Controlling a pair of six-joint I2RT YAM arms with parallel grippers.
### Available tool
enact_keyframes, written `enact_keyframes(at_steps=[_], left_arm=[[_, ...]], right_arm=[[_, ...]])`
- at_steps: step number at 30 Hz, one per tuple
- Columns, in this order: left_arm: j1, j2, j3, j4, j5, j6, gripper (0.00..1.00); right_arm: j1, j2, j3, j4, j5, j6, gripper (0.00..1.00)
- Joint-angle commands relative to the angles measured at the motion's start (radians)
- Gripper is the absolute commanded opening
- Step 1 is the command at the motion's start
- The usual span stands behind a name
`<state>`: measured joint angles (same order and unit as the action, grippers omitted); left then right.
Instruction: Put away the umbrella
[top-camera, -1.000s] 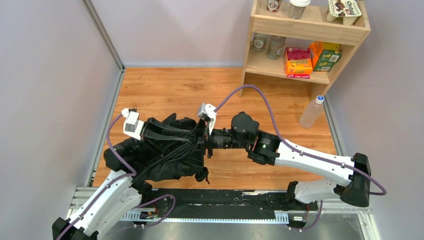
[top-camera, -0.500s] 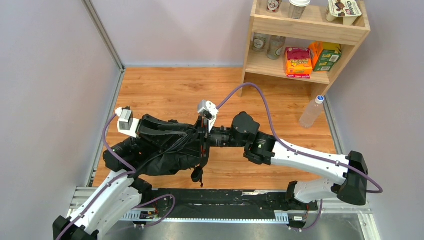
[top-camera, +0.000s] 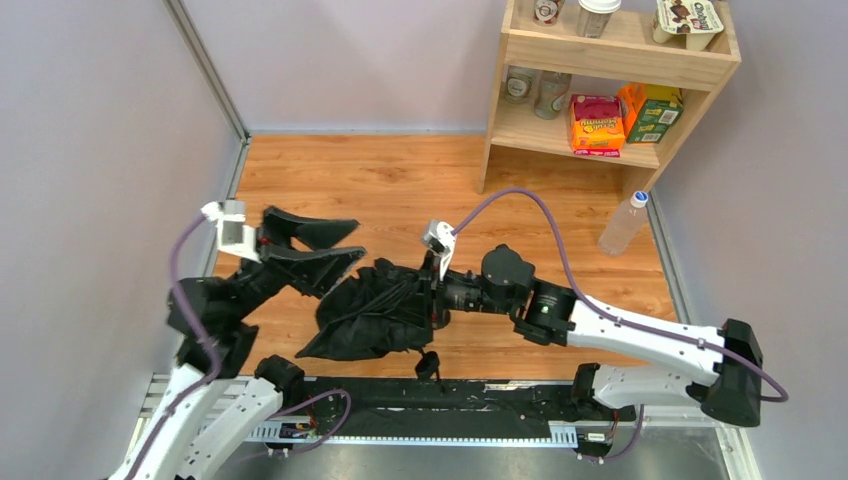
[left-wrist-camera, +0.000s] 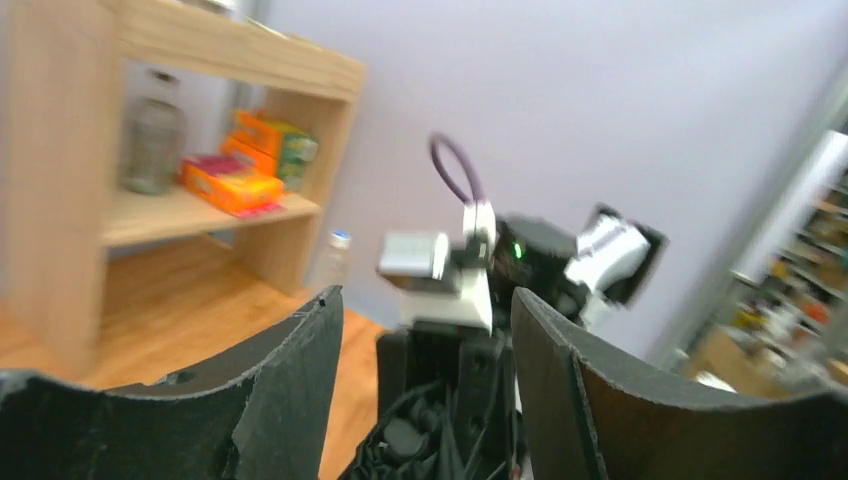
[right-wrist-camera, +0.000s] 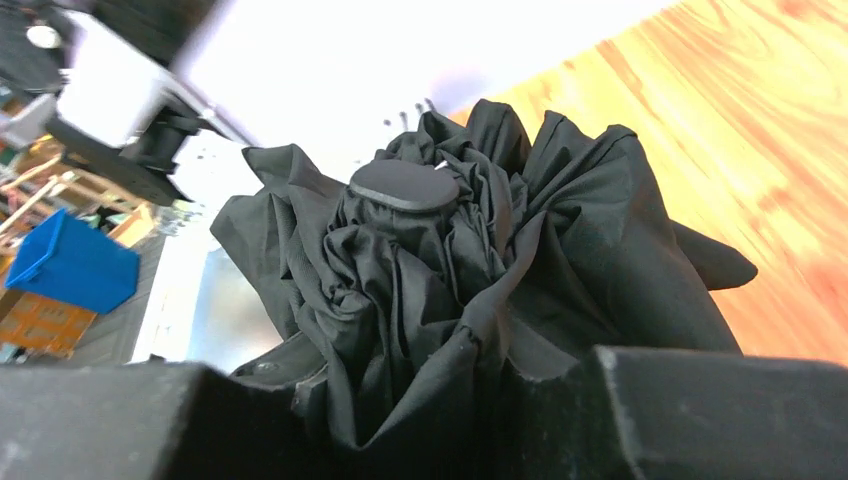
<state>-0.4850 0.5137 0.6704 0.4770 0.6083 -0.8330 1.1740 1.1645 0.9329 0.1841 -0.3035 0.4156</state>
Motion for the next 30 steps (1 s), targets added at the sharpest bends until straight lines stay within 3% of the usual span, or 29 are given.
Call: enact_keyframes(at_steps=[1, 3, 5, 7, 8, 14, 18, 20, 21, 22, 23, 25, 30], left_arm=[[-0.004, -0.041, 0.305, -0.857, -0.322, 0.375, 0.68], [-0.004, -0.006, 0.418, -1.042, -0.386, 0.45, 0.68], [-0.006, 0.035, 0.463, -1.078, -0.248, 0.48, 0.68], [-0.004, 0.089, 0.436, -1.019, -0.026, 0.442, 0.69], [-0.007, 0.107, 0.402, -0.979, -0.003, 0.428, 0.69], [-0.101, 0.204, 0.284, -0.816, -0.027, 0.397, 0.7], [-0.165, 0.35, 0.299, -0.824, -0.07, 0.442, 0.71], [-0.165, 0.374, 0.314, -0.881, -0.114, 0.478, 0.49], [-0.165, 0.381, 0.334, -0.925, -0.189, 0.492, 0.33], [-0.165, 0.391, 0.336, -0.978, -0.217, 0.526, 0.26], [-0.165, 0.394, 0.33, -0.997, -0.246, 0.543, 0.1], [-0.165, 0.402, 0.307, -1.015, -0.249, 0.564, 0.0], [-0.165, 0.37, 0.284, -1.031, -0.213, 0.613, 0.0]], right_arm=[[-0.033, -0.156, -0.052, -0.121, 0.171, 0.014, 0.0], [-0.063, -0.189, -0.028, -0.242, 0.262, 0.02, 0.0], [-0.076, -0.204, 0.016, -0.368, 0.376, 0.017, 0.0], [-0.086, -0.195, 0.078, -0.435, 0.441, 0.019, 0.0], [-0.089, -0.186, 0.101, -0.461, 0.469, 0.011, 0.0], [-0.114, -0.141, 0.205, -0.494, 0.46, -0.015, 0.0], [-0.116, -0.12, 0.245, -0.494, 0.39, -0.014, 0.0], [-0.126, -0.134, 0.248, -0.5, 0.321, -0.026, 0.0], [-0.137, -0.146, 0.244, -0.505, 0.264, -0.028, 0.0], [-0.16, -0.166, 0.236, -0.506, 0.197, -0.023, 0.0], [-0.187, -0.179, 0.227, -0.508, 0.108, -0.011, 0.0], [-0.247, -0.212, 0.21, -0.509, -0.036, 0.015, 0.0], [-0.347, -0.253, 0.176, -0.557, -0.276, 0.043, 0.0]])
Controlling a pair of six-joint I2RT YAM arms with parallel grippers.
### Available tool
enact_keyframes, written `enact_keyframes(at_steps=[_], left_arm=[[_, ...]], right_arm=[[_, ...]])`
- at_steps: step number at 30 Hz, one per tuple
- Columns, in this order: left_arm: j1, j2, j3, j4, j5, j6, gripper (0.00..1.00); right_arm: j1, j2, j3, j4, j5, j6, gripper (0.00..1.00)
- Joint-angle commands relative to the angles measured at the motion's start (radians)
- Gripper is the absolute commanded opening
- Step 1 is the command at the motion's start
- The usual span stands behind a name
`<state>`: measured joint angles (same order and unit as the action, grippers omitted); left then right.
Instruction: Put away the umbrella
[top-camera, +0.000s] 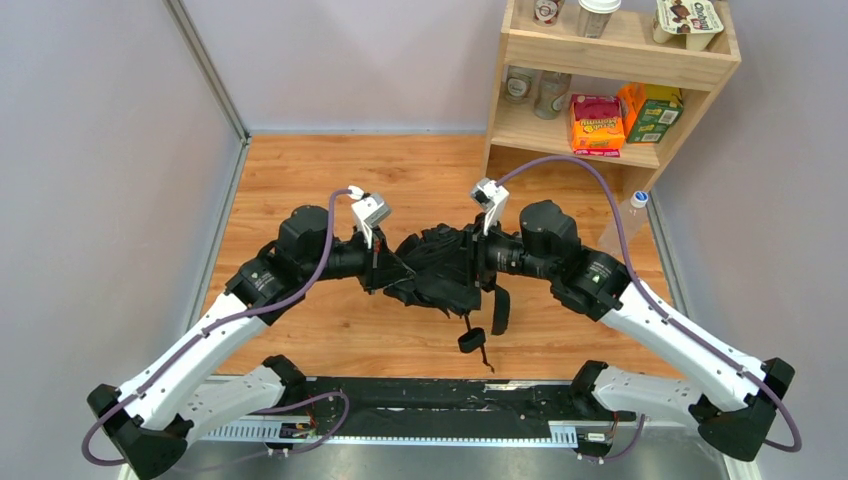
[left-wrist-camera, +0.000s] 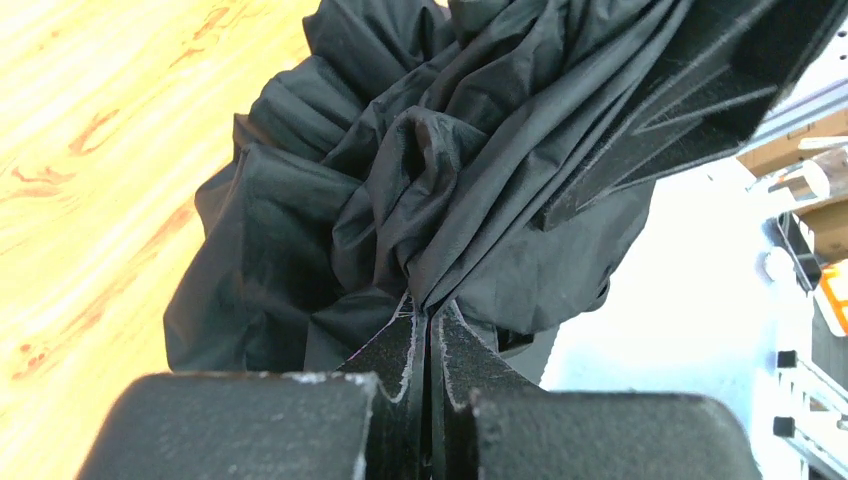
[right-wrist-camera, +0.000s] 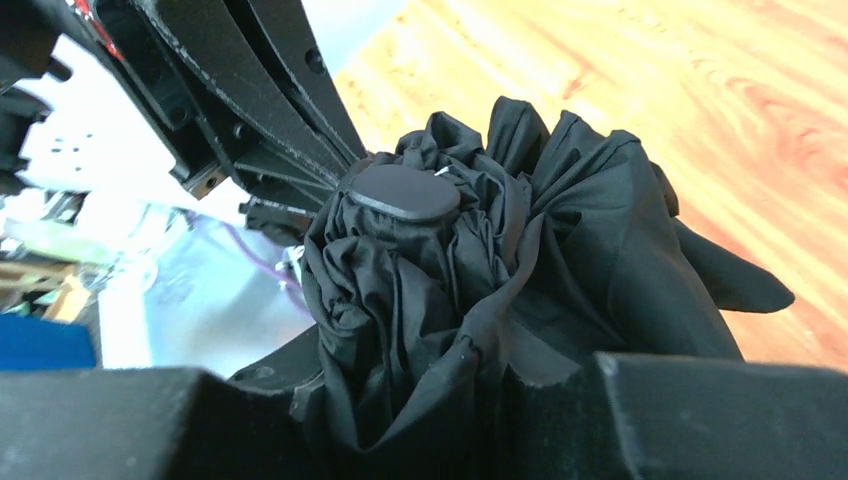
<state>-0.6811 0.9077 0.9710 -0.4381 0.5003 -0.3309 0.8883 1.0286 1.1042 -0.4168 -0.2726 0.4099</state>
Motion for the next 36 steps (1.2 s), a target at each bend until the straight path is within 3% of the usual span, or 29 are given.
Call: enact_keyframes(at_steps=[1, 3, 7, 10, 13, 14, 17, 20, 23, 26, 28, 31, 36], left_arm=[[0.031, -0.032, -0.028, -0.116, -0.112, 0.113, 0.0], [0.031, -0.038, -0.034, -0.132, -0.149, 0.116, 0.01], [0.031, -0.049, -0.025, -0.162, -0.187, 0.096, 0.21], [0.031, -0.082, 0.024, -0.24, -0.389, 0.07, 0.38], [0.031, -0.146, 0.072, -0.356, -0.601, 0.02, 0.49], [0.031, -0.171, 0.072, -0.363, -0.673, 0.012, 0.57], [0.031, -0.321, 0.057, -0.357, -0.801, -0.023, 0.63], [0.031, -0.443, 0.017, -0.323, -0.847, -0.074, 0.65], [0.031, -0.55, -0.056, -0.301, -0.845, -0.144, 0.64], [0.031, -0.621, -0.118, -0.298, -0.842, -0.207, 0.64], [0.031, -0.651, -0.149, -0.309, -0.85, -0.241, 0.64], [0.031, -0.7, -0.208, -0.32, -0.862, -0.287, 0.63], [0.031, -0.803, -0.281, -0.335, -0.876, -0.374, 0.59]], right_arm=[[-0.081, -0.125, -0.006, 0.058, -0.35, 0.065, 0.0], [-0.117, -0.134, -0.026, 0.096, -0.408, 0.104, 0.0], [-0.147, -0.128, -0.023, 0.105, -0.419, 0.116, 0.0], [-0.178, -0.119, 0.014, 0.06, -0.381, 0.092, 0.0], [-0.18, -0.075, 0.113, -0.08, -0.237, -0.006, 0.0], [-0.177, -0.053, 0.152, -0.123, -0.165, -0.04, 0.0], [-0.135, 0.048, 0.281, -0.232, 0.129, -0.207, 0.0], [0.016, 0.177, 0.351, -0.205, 0.674, -0.438, 0.0], [0.147, 0.33, 0.317, 0.052, 1.107, -0.763, 0.0], [0.188, 0.492, 0.215, 0.455, 1.339, -1.116, 0.0], [0.199, 0.592, 0.148, 0.68, 1.38, -1.287, 0.0], [0.23, 0.721, 0.073, 0.771, 1.38, -1.33, 0.0], [0.31, 0.814, -0.001, 0.422, 1.189, -1.093, 0.0]])
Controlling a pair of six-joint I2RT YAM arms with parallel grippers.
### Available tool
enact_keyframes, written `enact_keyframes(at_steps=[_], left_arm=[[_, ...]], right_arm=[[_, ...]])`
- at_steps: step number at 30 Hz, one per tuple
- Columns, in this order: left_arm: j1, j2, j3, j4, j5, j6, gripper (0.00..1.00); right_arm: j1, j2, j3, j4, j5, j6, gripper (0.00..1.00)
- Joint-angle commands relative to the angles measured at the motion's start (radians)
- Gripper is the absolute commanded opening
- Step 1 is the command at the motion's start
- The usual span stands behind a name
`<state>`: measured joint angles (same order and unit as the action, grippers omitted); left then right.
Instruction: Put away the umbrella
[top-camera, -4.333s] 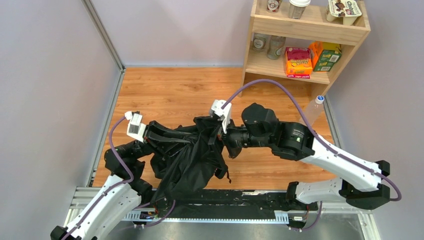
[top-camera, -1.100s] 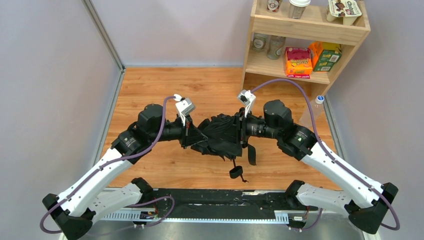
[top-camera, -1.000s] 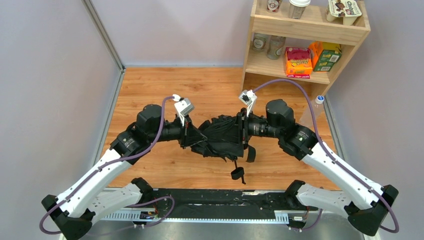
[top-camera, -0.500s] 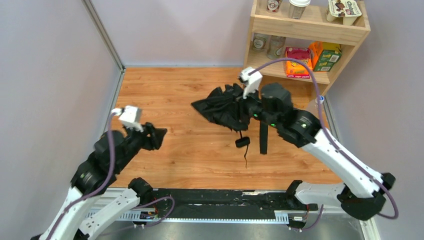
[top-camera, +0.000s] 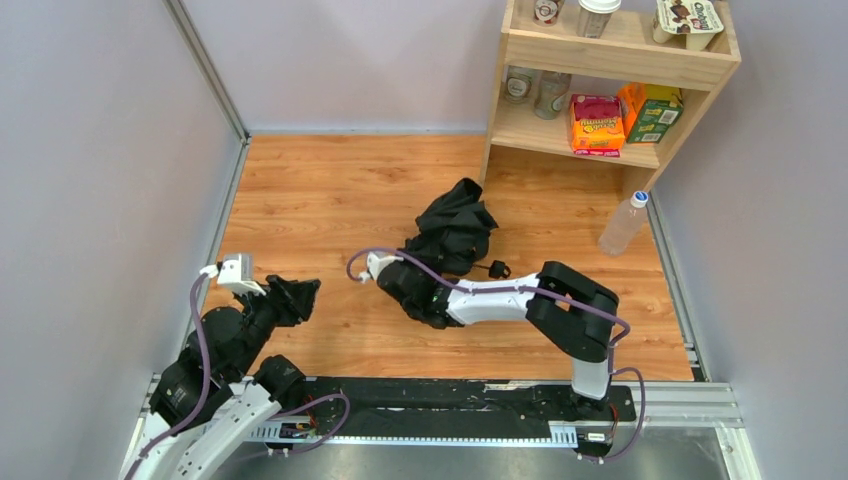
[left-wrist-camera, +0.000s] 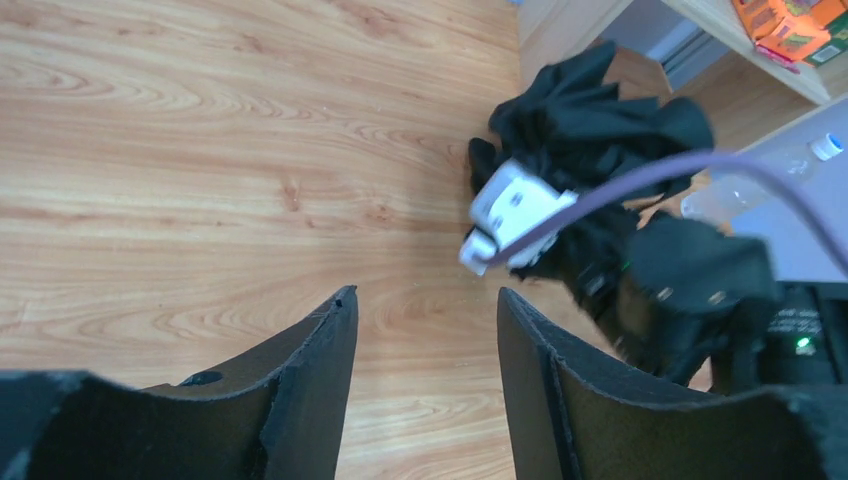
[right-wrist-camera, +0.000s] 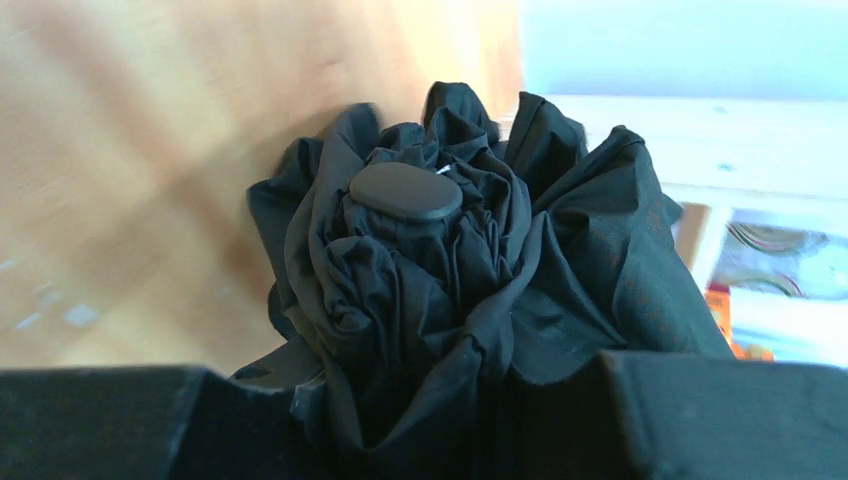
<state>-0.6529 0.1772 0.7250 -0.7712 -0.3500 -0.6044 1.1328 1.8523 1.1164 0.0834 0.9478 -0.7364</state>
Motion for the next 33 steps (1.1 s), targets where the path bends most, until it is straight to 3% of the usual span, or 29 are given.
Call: enact_keyframes(at_steps=[1, 5, 11, 19, 21, 22, 27, 30, 33], left_arm=[[0.002, -0.084, -0.057, -0.01, -0.032, -0.116, 0.58], [0.002, -0.12, -0.123, 0.007, 0.012, -0.168, 0.55], [0.002, -0.073, -0.17, 0.003, 0.103, -0.271, 0.54], [0.002, -0.159, -0.277, 0.047, 0.172, -0.37, 0.46], [0.002, -0.148, -0.314, 0.076, 0.189, -0.394, 0.55], [0.002, -0.142, -0.34, 0.114, 0.206, -0.405, 0.62], [0.002, -0.015, -0.475, 0.399, 0.311, -0.573, 0.75], [0.002, 0.121, -0.588, 0.675, 0.344, -0.69, 0.75], [0.002, 0.305, -0.63, 0.846, 0.319, -0.704, 0.75]], right_arm=[[0.068, 0.001, -0.023, -0.174, -0.081, 0.098, 0.0], [0.068, 0.053, 0.041, -0.494, -0.339, 0.248, 0.0], [0.004, 0.191, 0.23, -0.874, -0.812, 0.305, 0.0], [-0.119, 0.334, 0.352, -1.016, -1.279, 0.344, 0.0], [-0.146, 0.37, 0.385, -1.051, -1.354, 0.35, 0.0], [-0.16, 0.387, 0.398, -1.065, -1.389, 0.344, 0.0], [-0.222, 0.438, 0.404, -1.064, -1.511, 0.333, 0.0], [-0.243, 0.455, 0.384, -1.045, -1.554, 0.316, 0.0], [-0.268, 0.453, 0.369, -1.018, -1.586, 0.316, 0.0]])
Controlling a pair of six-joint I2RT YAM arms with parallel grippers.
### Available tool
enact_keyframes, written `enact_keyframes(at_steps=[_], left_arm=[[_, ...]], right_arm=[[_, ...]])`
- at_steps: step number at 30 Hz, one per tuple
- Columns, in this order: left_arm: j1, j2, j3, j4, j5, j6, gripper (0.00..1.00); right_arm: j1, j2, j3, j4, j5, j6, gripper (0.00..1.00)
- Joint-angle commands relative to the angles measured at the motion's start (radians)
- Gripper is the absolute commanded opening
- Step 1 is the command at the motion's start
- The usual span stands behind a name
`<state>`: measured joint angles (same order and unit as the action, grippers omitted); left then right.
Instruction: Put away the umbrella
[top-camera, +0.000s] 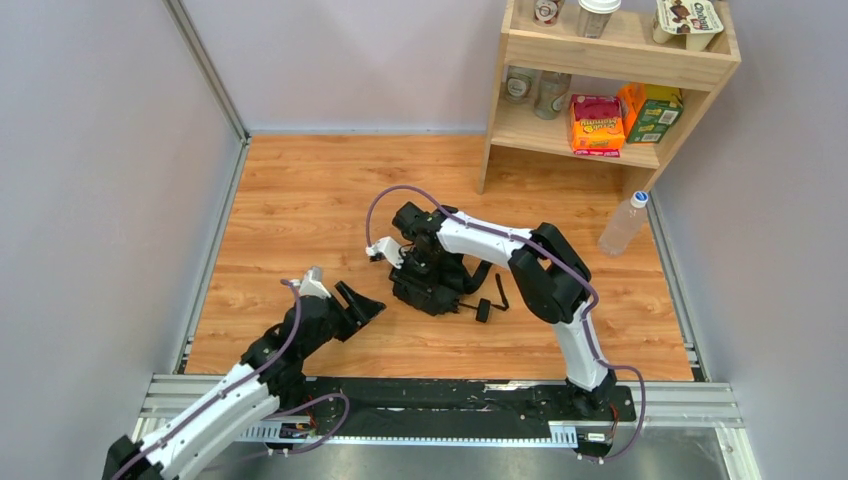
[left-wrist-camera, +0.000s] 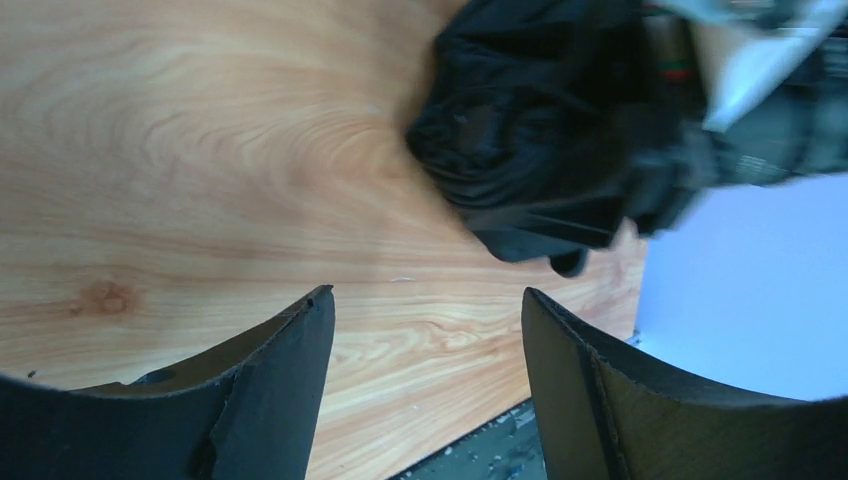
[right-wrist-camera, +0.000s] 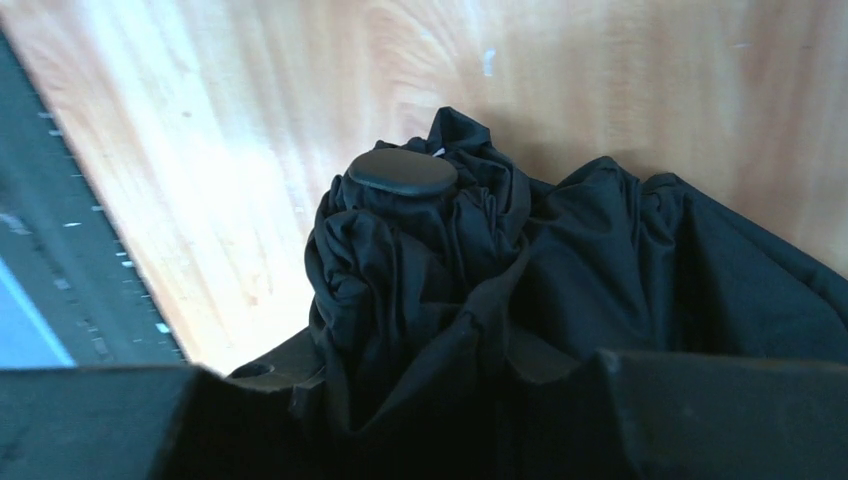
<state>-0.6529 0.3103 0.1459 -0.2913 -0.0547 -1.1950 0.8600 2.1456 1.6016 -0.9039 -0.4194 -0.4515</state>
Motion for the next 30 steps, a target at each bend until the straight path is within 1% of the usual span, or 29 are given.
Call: enact_keyframes(at_steps=[1, 2, 3, 4, 5, 6, 9, 11, 13, 14, 16, 17, 19, 21, 22, 23, 24, 25, 27, 28, 29, 30], left_arm=[[0.002, 0.203, -0.06, 0.458, 0.015, -0.106, 0.75], [0.002, 0.261, -0.077, 0.499, -0.003, -0.107, 0.74], [0.002, 0.31, -0.083, 0.585, -0.016, -0.115, 0.74], [0.002, 0.332, -0.106, 0.672, -0.037, -0.121, 0.74], [0.002, 0.372, -0.115, 0.713, -0.048, -0.123, 0.75], [0.004, 0.392, -0.123, 0.768, -0.06, -0.115, 0.77], [0.004, 0.482, -0.108, 0.811, -0.037, -0.078, 0.81], [0.006, 0.535, -0.108, 0.888, 0.006, -0.055, 0.81], [0.006, 0.553, -0.112, 0.902, 0.029, -0.061, 0.81], [0.006, 0.552, -0.12, 0.896, 0.029, -0.067, 0.81], [0.006, 0.53, -0.137, 0.861, 0.009, -0.103, 0.77], [0.006, 0.503, -0.172, 0.848, 0.0, -0.113, 0.74], [0.006, 0.434, -0.18, 0.787, -0.028, -0.132, 0.72], [0.006, 0.364, -0.161, 0.706, -0.027, -0.143, 0.72], [0.006, 0.339, -0.152, 0.617, -0.027, -0.155, 0.72], [0.006, 0.29, -0.119, 0.509, -0.028, -0.166, 0.73], [0.006, 0.244, -0.109, 0.462, -0.033, -0.202, 0.73], [0.006, 0.225, -0.103, 0.376, -0.042, -0.224, 0.74], [0.006, 0.17, -0.112, 0.296, -0.048, -0.305, 0.74], [0.006, 0.139, -0.123, 0.296, -0.047, -0.339, 0.74], [0.006, 0.124, -0.137, 0.306, -0.048, -0.341, 0.7], [0.006, 0.113, -0.137, 0.316, -0.05, -0.313, 0.69]], right_arm=[[0.005, 0.161, -0.114, -0.03, -0.222, 0.028, 0.0], [0.002, 0.166, -0.112, -0.029, -0.217, 0.028, 0.0], [0.002, 0.171, -0.106, -0.03, -0.211, 0.028, 0.0], [0.002, 0.178, -0.106, -0.03, -0.21, 0.028, 0.0], [0.002, 0.181, -0.104, -0.03, -0.211, 0.028, 0.0], [-0.001, 0.181, -0.103, -0.026, -0.206, 0.028, 0.0], [0.001, 0.174, -0.112, -0.007, -0.179, 0.034, 0.0], [-0.001, 0.163, -0.118, 0.019, -0.147, 0.048, 0.0], [0.001, 0.143, -0.126, 0.039, -0.13, 0.053, 0.0], [-0.001, 0.132, -0.127, 0.049, -0.122, 0.056, 0.0], [0.001, 0.108, -0.138, 0.072, -0.093, 0.063, 0.0], [0.001, 0.099, -0.146, 0.086, -0.072, 0.069, 0.0], [0.002, 0.068, -0.175, 0.141, 0.014, 0.086, 0.0], [0.016, 0.028, -0.212, 0.195, 0.118, 0.1, 0.0], [0.026, -0.002, -0.235, 0.232, 0.189, 0.112, 0.0], [0.036, -0.027, -0.259, 0.258, 0.221, 0.112, 0.0], [0.042, -0.053, -0.272, 0.282, 0.253, 0.12, 0.0], [0.053, -0.07, -0.282, 0.301, 0.301, 0.128, 0.0], [0.074, -0.107, -0.298, 0.321, 0.367, 0.125, 0.0], [0.086, -0.124, -0.304, 0.33, 0.396, 0.122, 0.0], [0.097, -0.133, -0.302, 0.324, 0.389, 0.113, 0.0], [0.106, -0.138, -0.299, 0.321, 0.384, 0.105, 0.0]])
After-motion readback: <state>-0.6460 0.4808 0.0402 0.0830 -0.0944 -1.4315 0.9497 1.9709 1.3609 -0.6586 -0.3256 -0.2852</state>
